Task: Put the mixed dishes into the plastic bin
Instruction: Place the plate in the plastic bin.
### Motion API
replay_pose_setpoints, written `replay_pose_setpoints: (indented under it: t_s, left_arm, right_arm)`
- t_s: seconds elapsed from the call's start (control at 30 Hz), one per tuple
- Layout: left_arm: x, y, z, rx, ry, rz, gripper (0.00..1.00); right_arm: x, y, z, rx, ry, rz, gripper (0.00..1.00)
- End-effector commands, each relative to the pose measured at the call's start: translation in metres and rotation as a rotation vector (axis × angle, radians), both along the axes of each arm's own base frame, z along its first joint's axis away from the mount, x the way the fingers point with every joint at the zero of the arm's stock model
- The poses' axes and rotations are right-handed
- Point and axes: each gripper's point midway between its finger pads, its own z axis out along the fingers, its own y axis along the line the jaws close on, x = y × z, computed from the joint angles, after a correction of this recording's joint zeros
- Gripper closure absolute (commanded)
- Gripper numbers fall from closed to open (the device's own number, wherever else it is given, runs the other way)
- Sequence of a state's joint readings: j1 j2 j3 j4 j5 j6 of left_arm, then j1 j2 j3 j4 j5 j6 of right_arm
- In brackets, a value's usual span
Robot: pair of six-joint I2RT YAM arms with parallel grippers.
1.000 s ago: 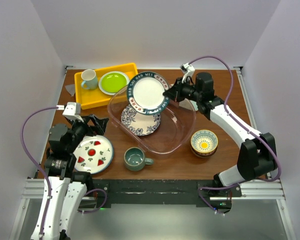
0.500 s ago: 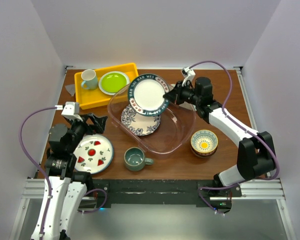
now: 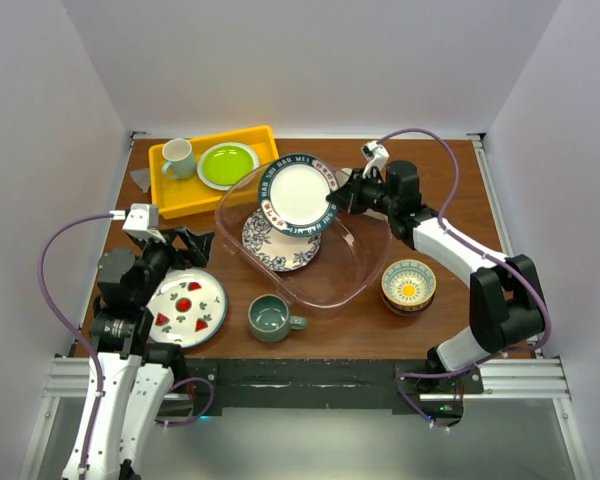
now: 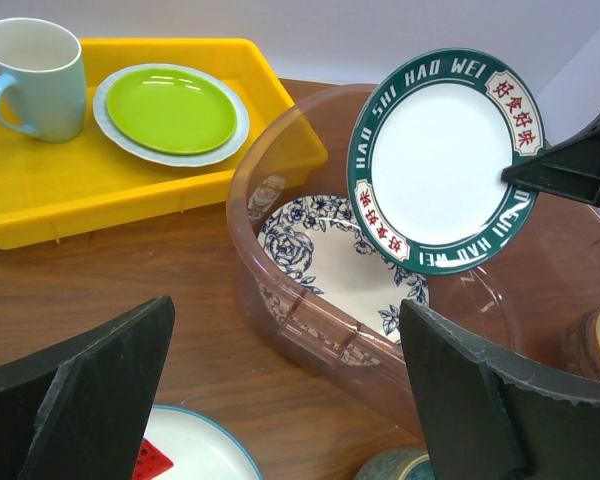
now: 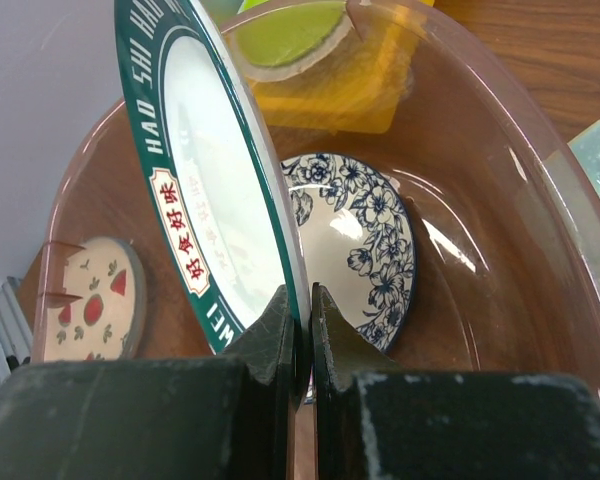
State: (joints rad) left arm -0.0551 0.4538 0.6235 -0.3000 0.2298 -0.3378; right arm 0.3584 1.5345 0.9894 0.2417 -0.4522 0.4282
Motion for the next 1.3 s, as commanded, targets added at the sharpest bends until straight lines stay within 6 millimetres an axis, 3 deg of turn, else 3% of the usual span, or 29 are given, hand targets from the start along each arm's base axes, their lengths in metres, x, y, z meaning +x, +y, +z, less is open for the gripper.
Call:
replay_pose_setpoints:
  t_s: [0.0, 0.63, 0.9, 1.1, 1.27]
  left_arm:
    - [0.003, 0.001, 0.010, 0.007, -0.052, 0.005, 0.00]
    - [0.004, 0.002, 0.009, 0.010, -0.047, 0.009, 0.00]
    - [0.005, 0.003, 0.008, 0.012, -0.046, 0.015, 0.00]
    - [0.005, 0.003, 0.008, 0.012, -0.046, 0.018, 0.00]
    - [0.005, 0.003, 0.008, 0.011, -0.044, 0.018, 0.00]
  right_arm:
    - [0.014, -0.001, 0.028, 0.056, -0.104, -0.040, 1.00]
    - [0.015, 0.012, -0.018, 0.029, -0.005, -0.070, 0.90]
    - [0.002, 0.036, -0.040, -0.024, 0.014, -0.023, 0.84]
    - [0.002, 0.039, -0.052, -0.043, 0.031, -0.028, 0.82]
    - [0.002, 0.037, -0.056, -0.054, 0.033, -0.038, 0.70]
